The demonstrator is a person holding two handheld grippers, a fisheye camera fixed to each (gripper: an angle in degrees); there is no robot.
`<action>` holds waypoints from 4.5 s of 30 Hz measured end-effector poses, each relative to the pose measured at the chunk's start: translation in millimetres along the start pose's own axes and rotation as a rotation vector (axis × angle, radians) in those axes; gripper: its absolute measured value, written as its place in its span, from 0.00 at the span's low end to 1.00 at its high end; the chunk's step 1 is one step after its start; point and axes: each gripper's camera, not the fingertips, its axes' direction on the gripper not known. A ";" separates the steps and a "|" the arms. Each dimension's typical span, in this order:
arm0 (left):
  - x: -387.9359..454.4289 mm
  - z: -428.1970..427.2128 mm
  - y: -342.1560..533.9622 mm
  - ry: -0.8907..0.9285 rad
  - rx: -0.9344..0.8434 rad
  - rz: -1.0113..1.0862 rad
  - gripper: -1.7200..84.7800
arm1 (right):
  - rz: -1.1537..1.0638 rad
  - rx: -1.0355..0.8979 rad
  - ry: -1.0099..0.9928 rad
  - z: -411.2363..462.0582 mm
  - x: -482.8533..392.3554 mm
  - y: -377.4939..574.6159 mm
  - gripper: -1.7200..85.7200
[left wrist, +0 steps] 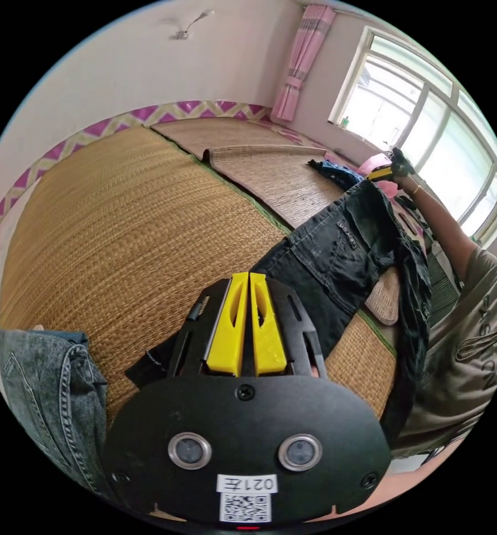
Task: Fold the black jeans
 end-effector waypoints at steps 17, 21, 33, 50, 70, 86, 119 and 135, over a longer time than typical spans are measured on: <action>135.7 -106.7 146.4 0.051 0.010 0.050 0.10 | 0.186 0.327 -0.270 -44.5 -149.5 198.5 0.13; 213.1 -116.6 203.0 0.117 -0.012 0.080 0.11 | -0.013 0.308 -0.294 -49.1 -263.5 264.1 0.13; 260.0 -194.5 373.8 -0.006 0.119 -0.235 0.10 | 0.109 0.400 -0.302 0.0 -407.9 413.1 0.10; 284.5 -218.1 635.0 0.188 0.720 -0.993 0.21 | 1.118 0.755 -0.619 147.1 -417.7 590.3 0.10; 262.6 -237.3 669.8 0.423 0.868 -1.114 0.01 | 1.366 0.801 -0.816 254.4 -470.9 629.3 0.11; 258.2 -282.9 602.9 0.344 0.772 -0.969 0.01 | 1.499 0.891 -1.030 318.6 -427.6 577.6 0.11; 134.1 -275.8 366.6 0.162 0.239 -0.694 0.01 | 1.262 0.823 -1.072 234.9 -188.0 503.1 0.02; -161.7 -25.3 78.1 0.125 -0.221 -0.785 0.02 | 1.194 0.505 -1.114 337.3 51.5 232.6 0.09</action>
